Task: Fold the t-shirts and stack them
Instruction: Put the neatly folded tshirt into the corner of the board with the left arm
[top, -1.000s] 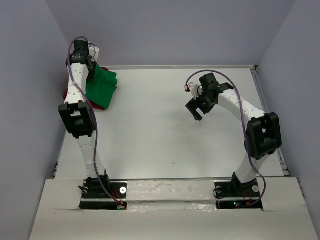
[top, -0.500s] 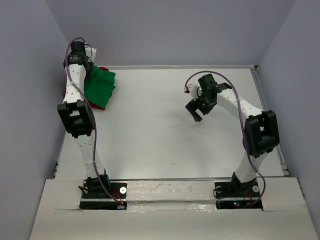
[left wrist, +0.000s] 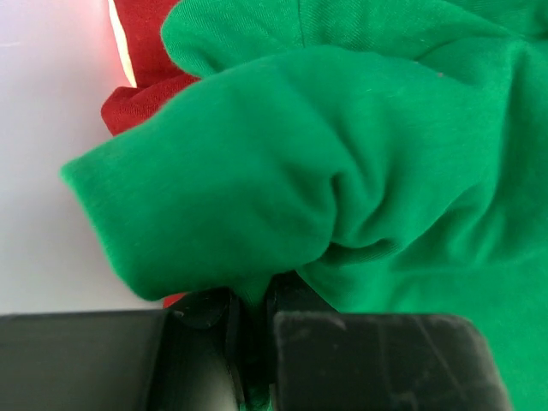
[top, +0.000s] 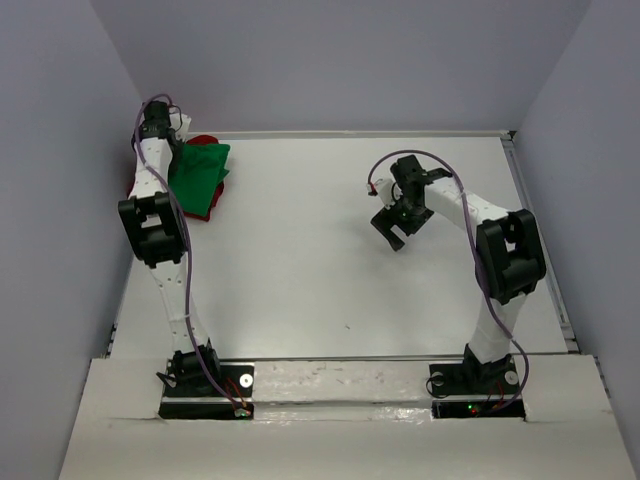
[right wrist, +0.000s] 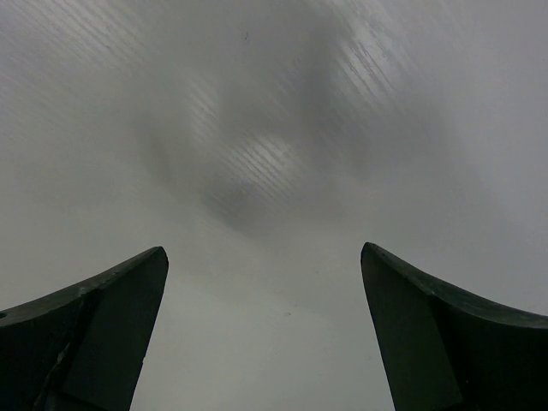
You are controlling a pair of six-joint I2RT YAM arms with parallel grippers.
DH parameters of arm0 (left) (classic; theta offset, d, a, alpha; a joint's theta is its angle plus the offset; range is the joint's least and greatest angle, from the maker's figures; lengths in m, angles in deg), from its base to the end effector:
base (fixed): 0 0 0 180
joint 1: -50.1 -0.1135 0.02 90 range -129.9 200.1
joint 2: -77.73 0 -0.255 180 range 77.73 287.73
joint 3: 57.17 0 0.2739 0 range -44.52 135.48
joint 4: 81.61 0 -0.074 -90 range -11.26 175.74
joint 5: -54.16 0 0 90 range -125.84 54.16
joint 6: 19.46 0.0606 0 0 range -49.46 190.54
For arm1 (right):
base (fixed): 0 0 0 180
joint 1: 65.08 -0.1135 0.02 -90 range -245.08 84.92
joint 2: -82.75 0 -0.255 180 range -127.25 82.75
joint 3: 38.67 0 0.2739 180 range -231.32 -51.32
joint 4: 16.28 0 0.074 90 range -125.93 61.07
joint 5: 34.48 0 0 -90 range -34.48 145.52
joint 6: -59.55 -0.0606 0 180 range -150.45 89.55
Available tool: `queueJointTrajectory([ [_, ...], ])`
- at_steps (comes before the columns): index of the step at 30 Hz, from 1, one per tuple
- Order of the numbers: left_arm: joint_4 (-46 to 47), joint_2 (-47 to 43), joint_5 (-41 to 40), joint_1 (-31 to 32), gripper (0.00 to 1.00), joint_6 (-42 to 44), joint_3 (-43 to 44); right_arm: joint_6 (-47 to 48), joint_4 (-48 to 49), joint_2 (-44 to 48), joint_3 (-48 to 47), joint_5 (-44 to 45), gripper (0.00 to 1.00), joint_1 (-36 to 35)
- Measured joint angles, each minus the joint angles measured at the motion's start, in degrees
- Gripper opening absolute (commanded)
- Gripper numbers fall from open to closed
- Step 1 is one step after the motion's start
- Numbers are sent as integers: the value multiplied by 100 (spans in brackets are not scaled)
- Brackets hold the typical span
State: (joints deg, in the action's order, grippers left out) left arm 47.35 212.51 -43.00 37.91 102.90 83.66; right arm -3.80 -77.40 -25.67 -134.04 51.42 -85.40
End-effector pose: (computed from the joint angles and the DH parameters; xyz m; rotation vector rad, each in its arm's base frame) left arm 0.5525 0.1271 0.2285 0.3605 2.3834 0.5179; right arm 0.3774 0.1444 0.1642 -1.1531 2.6181 0.0803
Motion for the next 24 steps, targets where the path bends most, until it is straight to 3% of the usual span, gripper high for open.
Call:
queueJointTrajectory([
  [15, 940, 118, -369, -28, 0, 376, -616, -13, -181, -190, -199, 173, 100, 0],
  [18, 1143, 118, -457, -31, 15, 409, -758, -13, -210, -190, -199, 232, 100, -2],
  [21, 1311, 118, -542, -28, 40, 442, -881, -13, -210, -190, -199, 267, 100, -2],
  [24, 1626, 114, -730, -33, 53, 507, -1093, -13, -212, -190, -199, 289, 100, -2],
])
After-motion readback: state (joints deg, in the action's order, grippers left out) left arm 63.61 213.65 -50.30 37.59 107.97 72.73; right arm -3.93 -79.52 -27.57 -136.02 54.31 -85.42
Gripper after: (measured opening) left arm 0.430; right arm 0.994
